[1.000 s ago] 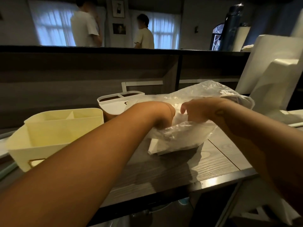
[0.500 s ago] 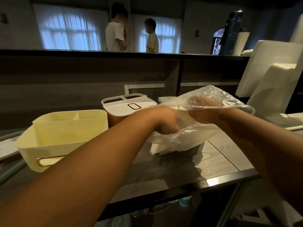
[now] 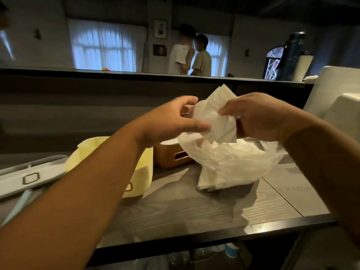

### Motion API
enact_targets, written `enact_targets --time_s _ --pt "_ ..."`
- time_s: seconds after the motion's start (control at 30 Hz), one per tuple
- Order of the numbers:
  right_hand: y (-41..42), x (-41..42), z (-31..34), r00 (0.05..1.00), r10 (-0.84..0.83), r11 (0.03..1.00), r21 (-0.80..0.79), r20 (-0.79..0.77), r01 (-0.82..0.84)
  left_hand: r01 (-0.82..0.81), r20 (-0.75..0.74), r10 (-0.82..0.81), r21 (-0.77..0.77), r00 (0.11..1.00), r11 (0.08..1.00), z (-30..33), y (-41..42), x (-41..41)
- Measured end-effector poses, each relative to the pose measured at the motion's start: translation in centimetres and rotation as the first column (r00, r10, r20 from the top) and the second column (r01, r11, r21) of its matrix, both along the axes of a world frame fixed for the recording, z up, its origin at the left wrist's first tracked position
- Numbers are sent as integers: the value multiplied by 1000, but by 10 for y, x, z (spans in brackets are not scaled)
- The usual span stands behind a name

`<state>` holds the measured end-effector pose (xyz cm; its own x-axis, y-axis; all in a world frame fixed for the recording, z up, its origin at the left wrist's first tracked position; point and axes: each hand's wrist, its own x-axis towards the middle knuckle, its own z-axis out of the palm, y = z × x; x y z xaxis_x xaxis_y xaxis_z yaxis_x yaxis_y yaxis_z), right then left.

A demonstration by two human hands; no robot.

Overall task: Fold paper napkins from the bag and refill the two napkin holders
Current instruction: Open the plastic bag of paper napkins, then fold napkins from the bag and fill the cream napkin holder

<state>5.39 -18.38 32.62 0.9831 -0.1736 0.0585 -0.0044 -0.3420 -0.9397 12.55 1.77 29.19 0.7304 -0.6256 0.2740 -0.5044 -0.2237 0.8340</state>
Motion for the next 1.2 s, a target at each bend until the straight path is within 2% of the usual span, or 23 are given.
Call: enact_targets --time_s 0.17,0.27,0.4,0.47,0.6,0.7,0.77,0.97,1.1,1.2 --pt "64 21 -12 985 165 954 245 54 -173 -14 -302 -75 -282 950 959 -3 71 8" --pt "108 43 -31 977 198 916 340 80 -214 -213 -435 30 -380 900 900 -11 103 13" --pt "155 72 -57 981 178 897 396 83 -196 -405 -501 189 -366 844 838 -21 131 31" --pt "170 86 -68 975 189 903 369 114 -218 -456 -471 278 -323 838 829 -25 142 41" --pt "187 113 -77 966 206 955 184 156 -234 -537 -359 433 -275 827 798 -32 160 57" --pt "191 133 -77 978 168 972 145 121 -185 -578 -351 475 -301 807 759 -42 168 64" --pt "192 144 -77 973 205 967 130 107 -218 -602 -370 489 -317 790 733 -49 171 67" --pt "194 167 -70 990 138 985 102 13 -139 -687 -536 460 -373 708 623 -66 174 75" --pt "190 173 -71 981 192 979 -64 6 -191 -707 -629 383 -411 676 575 -66 176 77" --pt "188 178 -71 989 149 989 -2 -17 -149 -701 -679 303 -438 668 563 -67 179 76"
